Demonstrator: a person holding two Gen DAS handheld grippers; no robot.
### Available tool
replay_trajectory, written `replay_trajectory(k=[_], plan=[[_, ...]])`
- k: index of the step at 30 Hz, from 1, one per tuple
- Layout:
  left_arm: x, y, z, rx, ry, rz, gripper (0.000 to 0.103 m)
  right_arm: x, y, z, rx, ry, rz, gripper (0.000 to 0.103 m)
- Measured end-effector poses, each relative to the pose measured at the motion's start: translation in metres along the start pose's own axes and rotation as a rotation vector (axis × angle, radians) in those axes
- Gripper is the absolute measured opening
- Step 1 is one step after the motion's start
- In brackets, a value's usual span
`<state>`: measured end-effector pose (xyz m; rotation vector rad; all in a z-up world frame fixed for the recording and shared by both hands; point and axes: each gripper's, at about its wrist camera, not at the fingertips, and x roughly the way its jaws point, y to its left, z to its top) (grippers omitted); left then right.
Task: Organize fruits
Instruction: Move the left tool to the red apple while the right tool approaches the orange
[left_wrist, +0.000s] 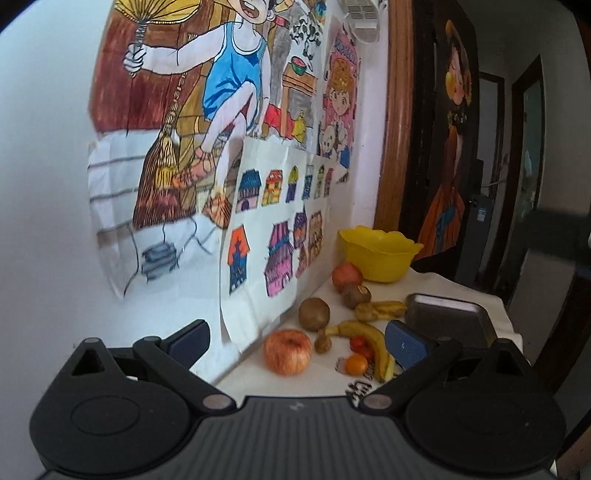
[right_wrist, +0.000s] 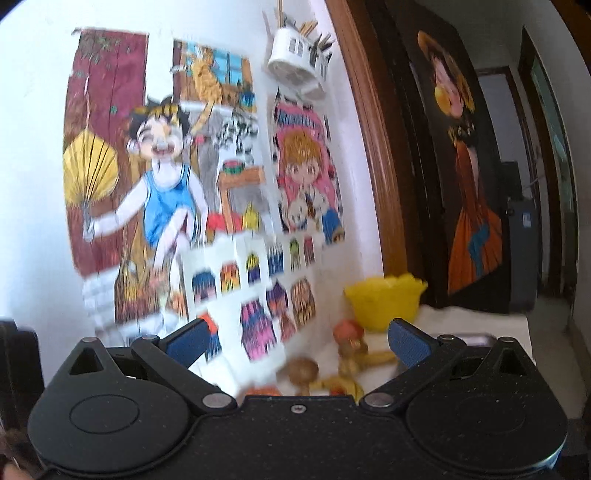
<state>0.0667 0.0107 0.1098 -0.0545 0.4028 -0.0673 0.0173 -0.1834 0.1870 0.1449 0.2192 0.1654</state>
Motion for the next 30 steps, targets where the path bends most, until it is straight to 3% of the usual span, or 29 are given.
replay_trajectory(k=[7, 15, 19, 24, 27, 30], plan=[[0.034, -0.002, 0.007, 0.036, 0.032, 0.024, 0.103, 0.039, -0.009, 0.011, 0.045, -0.036, -0.051, 0.102], [0.082, 0.004, -0.013, 0.046, 0.122, 0.029, 0.103, 0.086, -0.04, -0.03, -0.018, -0.014, -0.134, 0.102], [0.098, 0.01, -0.029, 0.055, 0.15, 0.001, 0.103, 0.098, -0.056, -0.06, -0.098, 0.01, -0.108, 0.102], [0.118, 0.018, -0.041, 0.047, 0.177, -0.053, 0.103, 0.11, -0.077, -0.094, -0.08, 0.163, -0.029, 0.102], [0.129, 0.017, -0.045, 0.065, 0.19, -0.044, 0.103, 0.119, -0.085, -0.11, -0.056, 0.284, 0.007, 0.102], [0.138, 0.017, -0.046, 0.082, 0.193, -0.024, 0.103, 0.129, -0.089, -0.122, -0.063, 0.384, 0.107, 0.102]])
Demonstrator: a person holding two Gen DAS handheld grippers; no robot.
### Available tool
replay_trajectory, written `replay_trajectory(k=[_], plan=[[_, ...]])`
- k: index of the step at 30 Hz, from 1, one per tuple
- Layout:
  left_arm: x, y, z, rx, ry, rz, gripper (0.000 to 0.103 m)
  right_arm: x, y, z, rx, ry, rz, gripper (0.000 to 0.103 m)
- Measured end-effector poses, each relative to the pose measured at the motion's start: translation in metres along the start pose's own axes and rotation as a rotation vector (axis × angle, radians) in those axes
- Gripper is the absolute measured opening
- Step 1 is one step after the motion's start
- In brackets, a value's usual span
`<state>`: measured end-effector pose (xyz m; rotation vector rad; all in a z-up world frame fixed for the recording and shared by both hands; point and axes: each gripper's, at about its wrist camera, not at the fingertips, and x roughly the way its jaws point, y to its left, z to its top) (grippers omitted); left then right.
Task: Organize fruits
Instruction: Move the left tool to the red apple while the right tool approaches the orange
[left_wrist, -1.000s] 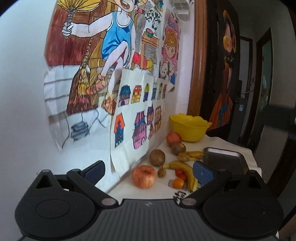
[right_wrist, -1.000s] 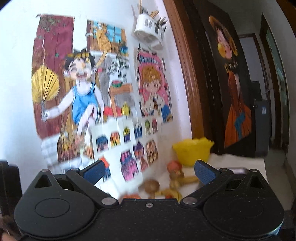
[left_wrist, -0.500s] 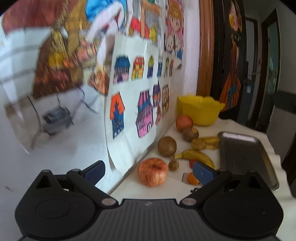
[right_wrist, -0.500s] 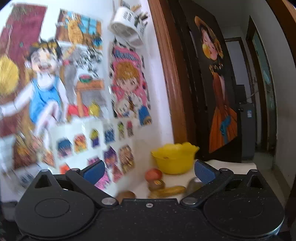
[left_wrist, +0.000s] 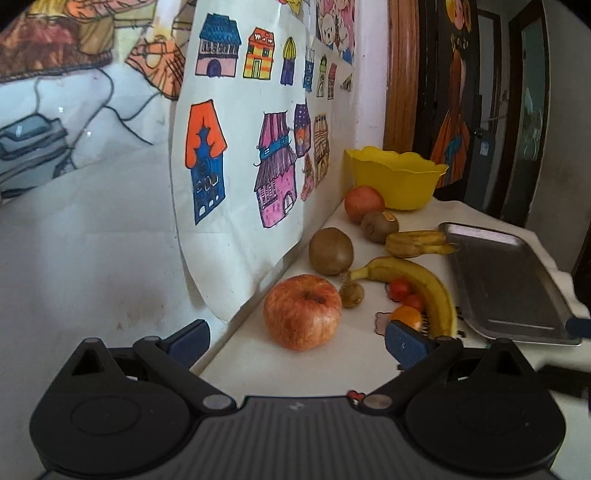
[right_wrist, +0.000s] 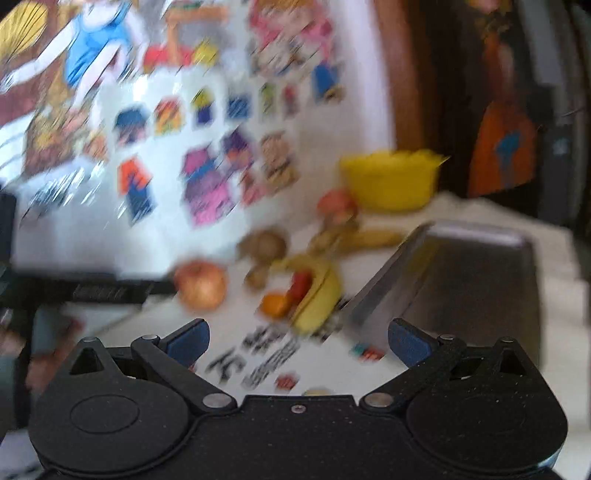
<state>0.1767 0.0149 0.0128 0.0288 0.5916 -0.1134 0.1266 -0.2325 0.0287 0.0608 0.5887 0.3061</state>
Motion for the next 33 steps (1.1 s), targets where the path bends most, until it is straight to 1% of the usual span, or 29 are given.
replay_trajectory(k=[2, 4, 8, 13, 16, 21, 25, 27, 29, 31, 33], plan=[[0.009, -0.001, 0.001, -0.002, 0.006, 0.015, 0.103, 0.01, 0.0, 0.004, -0.031, 0.049, 0.012, 0.102], [0.019, -0.002, 0.001, -0.009, 0.019, 0.035, 0.103, 0.021, 0.001, 0.012, -0.054, 0.07, 0.014, 0.102], [0.042, -0.001, 0.0, -0.029, 0.062, 0.066, 0.103, 0.047, 0.01, 0.025, -0.122, 0.049, 0.058, 0.102], [0.059, -0.001, 0.0, -0.016, 0.067, 0.048, 0.103, 0.075, 0.024, 0.028, -0.222, 0.057, 0.104, 0.1], [0.065, -0.001, 0.001, -0.024, 0.067, 0.029, 0.103, 0.089, 0.034, 0.029, -0.272, 0.06, 0.13, 0.098], [0.076, -0.003, 0.004, -0.027, 0.077, 0.02, 0.103, 0.111, 0.036, 0.032, -0.278, 0.09, 0.15, 0.087], [0.081, -0.006, 0.006, -0.02, 0.082, 0.014, 0.103, 0.122, 0.038, 0.033, -0.281, 0.105, 0.142, 0.086], [0.082, -0.006, 0.006, -0.022, 0.083, 0.01, 0.103, 0.125, 0.042, 0.035, -0.285, 0.113, 0.13, 0.083], [0.083, -0.006, 0.007, -0.027, 0.083, 0.007, 0.103, 0.129, 0.047, 0.035, -0.299, 0.133, 0.13, 0.077], [0.083, -0.005, 0.008, -0.032, 0.082, 0.002, 0.103, 0.133, 0.051, 0.033, -0.31, 0.161, 0.133, 0.075], [0.084, -0.005, 0.009, -0.037, 0.081, -0.003, 0.102, 0.134, 0.054, 0.032, -0.323, 0.163, 0.116, 0.074]])
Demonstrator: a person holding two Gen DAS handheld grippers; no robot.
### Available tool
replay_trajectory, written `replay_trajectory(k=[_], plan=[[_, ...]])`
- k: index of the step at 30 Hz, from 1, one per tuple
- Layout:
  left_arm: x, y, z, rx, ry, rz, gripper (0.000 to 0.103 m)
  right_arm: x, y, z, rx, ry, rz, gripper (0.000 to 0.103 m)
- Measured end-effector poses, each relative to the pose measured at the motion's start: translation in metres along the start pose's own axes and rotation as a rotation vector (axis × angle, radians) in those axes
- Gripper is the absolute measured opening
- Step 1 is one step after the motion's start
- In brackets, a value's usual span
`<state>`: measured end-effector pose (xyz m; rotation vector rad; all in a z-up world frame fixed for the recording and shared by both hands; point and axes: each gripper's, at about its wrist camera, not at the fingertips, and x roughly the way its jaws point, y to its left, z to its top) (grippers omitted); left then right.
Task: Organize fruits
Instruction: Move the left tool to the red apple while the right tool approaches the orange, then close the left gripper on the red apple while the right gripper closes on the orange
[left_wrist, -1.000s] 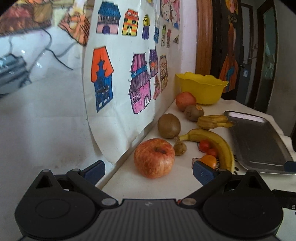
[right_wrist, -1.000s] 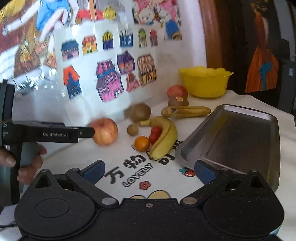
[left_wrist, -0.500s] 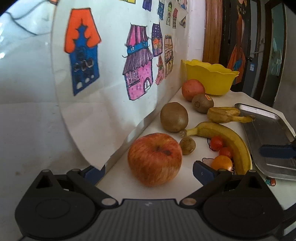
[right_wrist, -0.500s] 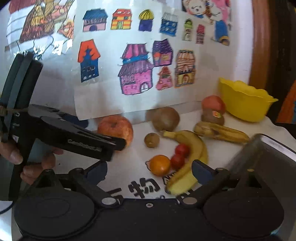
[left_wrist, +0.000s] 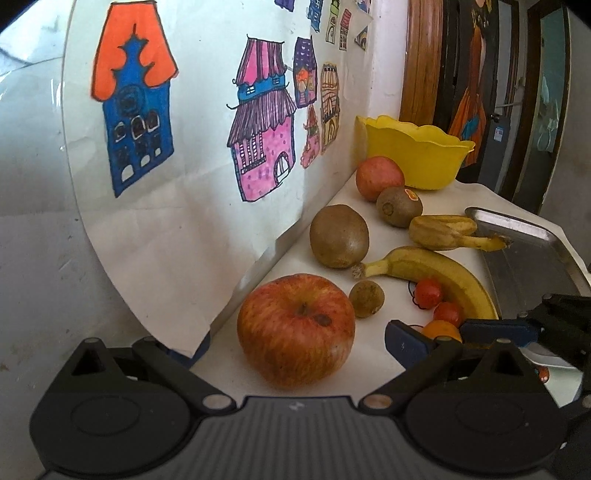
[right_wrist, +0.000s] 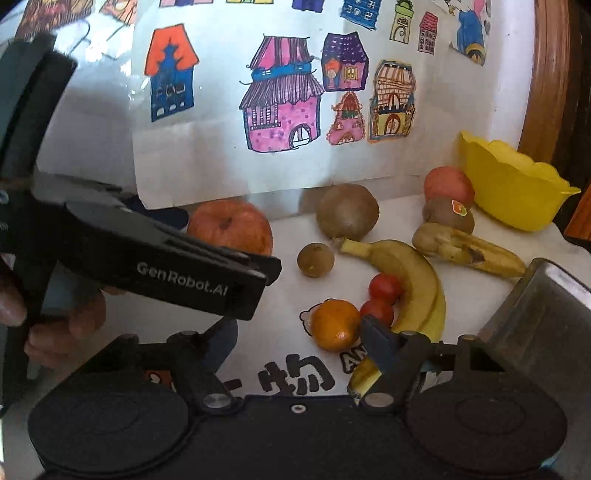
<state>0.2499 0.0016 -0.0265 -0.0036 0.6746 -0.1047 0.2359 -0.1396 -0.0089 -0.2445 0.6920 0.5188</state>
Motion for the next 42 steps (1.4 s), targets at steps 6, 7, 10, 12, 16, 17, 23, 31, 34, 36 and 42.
replay_trajectory(k=[6, 7, 10, 12, 16, 17, 23, 31, 34, 36, 42], plan=[[0.001, 0.002, 0.001, -0.017, 0.004, 0.003, 0.098, 0.004, 0.009, 0.003, -0.02, 0.023, -0.069, 0.068], [0.002, 0.002, 0.001, -0.025, 0.009, 0.006, 0.094, 0.006, 0.01, 0.003, -0.022, 0.023, -0.078, 0.067], [0.005, 0.005, -0.001, -0.05, 0.027, 0.011, 0.089, 0.009, 0.013, 0.001, -0.034, 0.019, -0.112, 0.065], [0.006, 0.005, -0.002, -0.054, 0.028, 0.006, 0.087, 0.01, 0.013, 0.001, -0.031, 0.018, -0.12, 0.065], [0.01, 0.005, -0.002, -0.068, 0.03, 0.013, 0.087, 0.014, 0.009, 0.002, -0.003, 0.016, -0.114, 0.062], [0.011, 0.005, -0.001, -0.074, 0.033, 0.017, 0.086, 0.016, 0.007, 0.003, 0.012, 0.015, -0.105, 0.061], [0.011, 0.006, -0.003, -0.081, 0.02, 0.002, 0.071, 0.017, 0.001, 0.001, 0.081, 0.009, -0.063, 0.05], [0.007, 0.005, -0.006, -0.081, 0.019, -0.004, 0.071, 0.014, -0.001, -0.006, 0.128, -0.025, -0.051, 0.04], [0.001, 0.004, -0.009, -0.078, 0.024, -0.009, 0.072, 0.011, -0.002, -0.008, 0.141, -0.033, -0.053, 0.034], [-0.003, 0.004, -0.012, -0.078, 0.028, -0.013, 0.072, 0.009, -0.001, -0.01, 0.148, -0.036, -0.048, 0.034], [-0.018, 0.0, -0.021, -0.079, 0.04, -0.02, 0.071, -0.003, 0.005, -0.019, 0.158, -0.04, -0.025, 0.034]])
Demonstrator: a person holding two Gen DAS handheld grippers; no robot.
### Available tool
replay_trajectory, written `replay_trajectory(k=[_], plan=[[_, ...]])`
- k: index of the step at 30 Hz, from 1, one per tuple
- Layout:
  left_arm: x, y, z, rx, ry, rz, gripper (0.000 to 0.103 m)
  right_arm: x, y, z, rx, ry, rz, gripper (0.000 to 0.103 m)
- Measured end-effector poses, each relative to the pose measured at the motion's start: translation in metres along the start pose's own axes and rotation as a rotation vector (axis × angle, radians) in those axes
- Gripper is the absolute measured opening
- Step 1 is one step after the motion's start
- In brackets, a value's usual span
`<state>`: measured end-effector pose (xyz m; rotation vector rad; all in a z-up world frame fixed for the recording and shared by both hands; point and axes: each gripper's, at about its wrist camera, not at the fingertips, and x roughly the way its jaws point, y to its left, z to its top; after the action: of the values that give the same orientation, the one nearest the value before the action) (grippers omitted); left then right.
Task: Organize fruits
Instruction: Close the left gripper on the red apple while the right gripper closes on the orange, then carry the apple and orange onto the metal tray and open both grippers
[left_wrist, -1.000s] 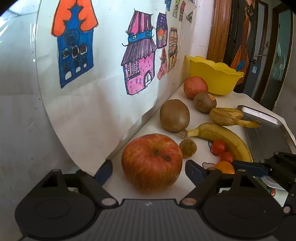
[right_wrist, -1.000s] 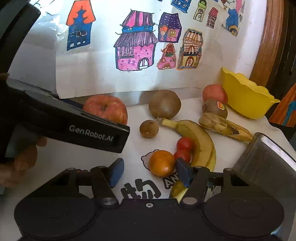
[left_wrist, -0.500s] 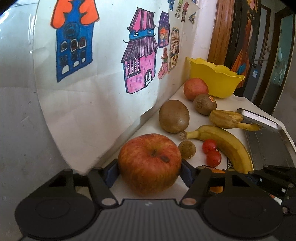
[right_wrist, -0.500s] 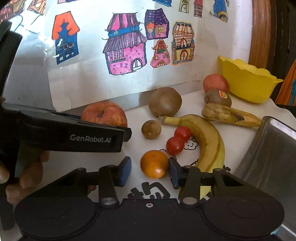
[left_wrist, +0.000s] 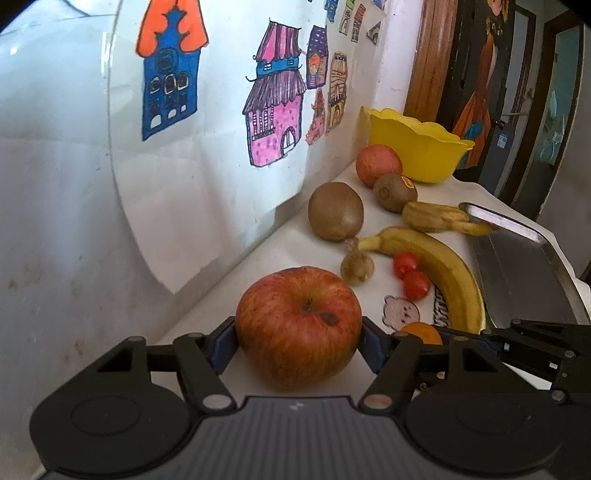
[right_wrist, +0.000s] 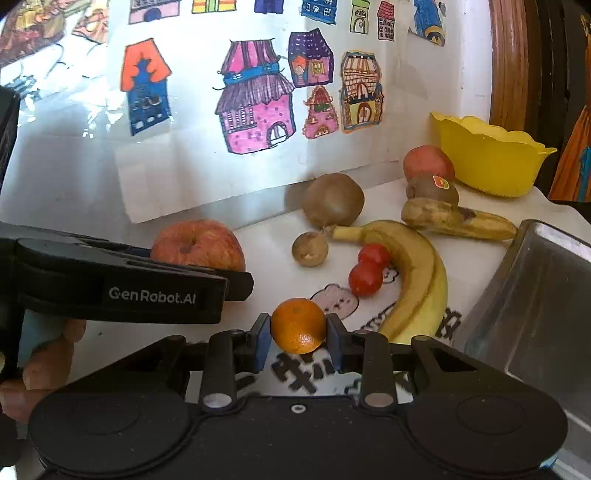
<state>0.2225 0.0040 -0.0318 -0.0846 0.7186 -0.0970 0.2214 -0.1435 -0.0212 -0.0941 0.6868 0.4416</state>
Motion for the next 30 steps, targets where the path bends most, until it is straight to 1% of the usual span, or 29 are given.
replay_trajectory(k=[8, 13, 16, 23, 27, 30], plan=[[-0.018, -0.015, -0.015, 0.0, 0.016, -0.024, 0.072, -0.038, -0.006, -0.019, 0.043, -0.024, -0.007, 0.034], [-0.025, -0.04, -0.019, 0.035, 0.025, -0.058, 0.072, -0.067, -0.019, -0.034, 0.105, -0.056, -0.03, 0.034], [-0.025, -0.06, -0.015, 0.055, 0.028, -0.086, 0.072, -0.087, -0.032, -0.041, 0.152, -0.084, -0.058, 0.034], [-0.015, -0.117, 0.005, 0.1, 0.015, -0.159, 0.072, -0.124, -0.083, -0.057, 0.256, -0.144, -0.18, 0.034], [0.0, -0.149, 0.016, 0.125, 0.013, -0.203, 0.072, -0.132, -0.116, -0.061, 0.276, -0.159, -0.249, 0.034], [0.018, -0.17, 0.023, 0.13, 0.031, -0.232, 0.072, -0.131, -0.14, -0.061, 0.289, -0.161, -0.295, 0.034]])
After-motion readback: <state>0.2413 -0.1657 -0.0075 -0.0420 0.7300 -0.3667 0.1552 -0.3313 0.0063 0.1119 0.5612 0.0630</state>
